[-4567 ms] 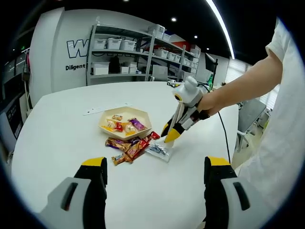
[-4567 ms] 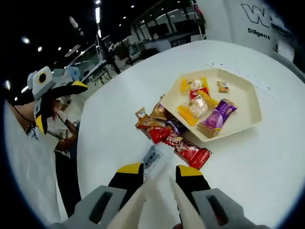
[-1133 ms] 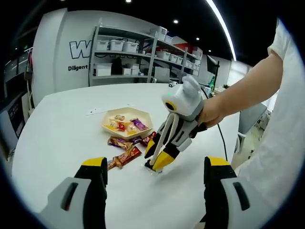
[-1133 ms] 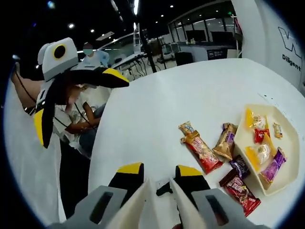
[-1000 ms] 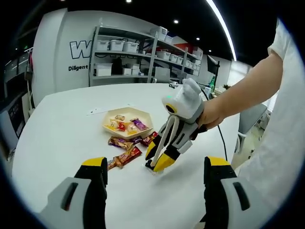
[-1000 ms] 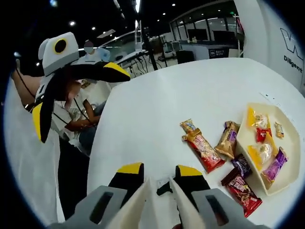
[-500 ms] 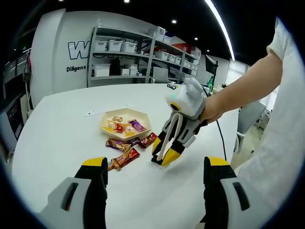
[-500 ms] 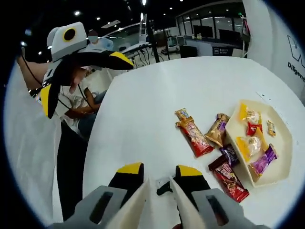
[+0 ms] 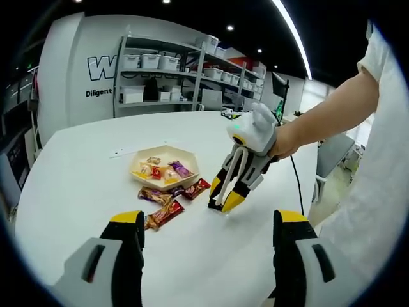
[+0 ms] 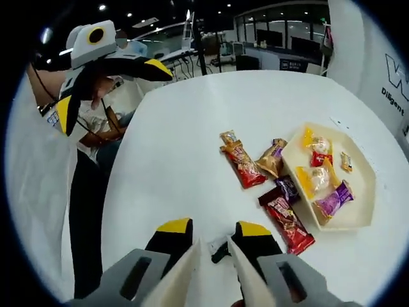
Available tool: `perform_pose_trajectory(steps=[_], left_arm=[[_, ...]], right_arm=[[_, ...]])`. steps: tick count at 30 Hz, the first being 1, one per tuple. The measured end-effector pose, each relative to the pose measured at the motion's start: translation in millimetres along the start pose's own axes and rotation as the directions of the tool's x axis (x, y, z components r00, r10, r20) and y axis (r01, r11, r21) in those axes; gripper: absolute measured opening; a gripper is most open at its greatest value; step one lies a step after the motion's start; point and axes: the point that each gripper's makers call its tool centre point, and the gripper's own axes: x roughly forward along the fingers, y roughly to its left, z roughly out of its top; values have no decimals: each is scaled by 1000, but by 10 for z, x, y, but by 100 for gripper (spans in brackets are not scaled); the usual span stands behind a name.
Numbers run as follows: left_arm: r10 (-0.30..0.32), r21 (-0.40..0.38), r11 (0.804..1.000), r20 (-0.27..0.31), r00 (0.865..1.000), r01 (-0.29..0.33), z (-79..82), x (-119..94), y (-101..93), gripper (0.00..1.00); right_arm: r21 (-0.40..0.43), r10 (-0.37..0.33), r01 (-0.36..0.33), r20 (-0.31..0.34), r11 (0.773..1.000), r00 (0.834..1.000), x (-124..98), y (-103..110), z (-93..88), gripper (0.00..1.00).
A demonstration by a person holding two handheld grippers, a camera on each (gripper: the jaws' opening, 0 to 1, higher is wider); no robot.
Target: Place the target food into the container with the food tongs after gripping and lifting it, then release it inside without dropping or visibly crushing the food.
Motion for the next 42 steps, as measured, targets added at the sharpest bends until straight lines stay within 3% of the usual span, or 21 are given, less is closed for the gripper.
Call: perform_pose_trajectory(steps=[15,21,28,42], left_arm=[[-14,6,1000,3,1000,14,4,26,-37,80],[-17,5,1000,3,1000,17,-21,36,-5,80],[-15,1,1000,4,1000,15,-32,39,24,80],[-6,-7,1000,1,1000,6,-22,25,20,80]], right_arm=[[53,-115,115,-14,992,993,-147,-190,-131,22],[111,-165,166,-20,980,986,-146,-297,-147,23],[190,-175,177,-28,966,984,-72,-306,-142,23],[195,-207,215,-62,957,976,34,-387,-197,23]])
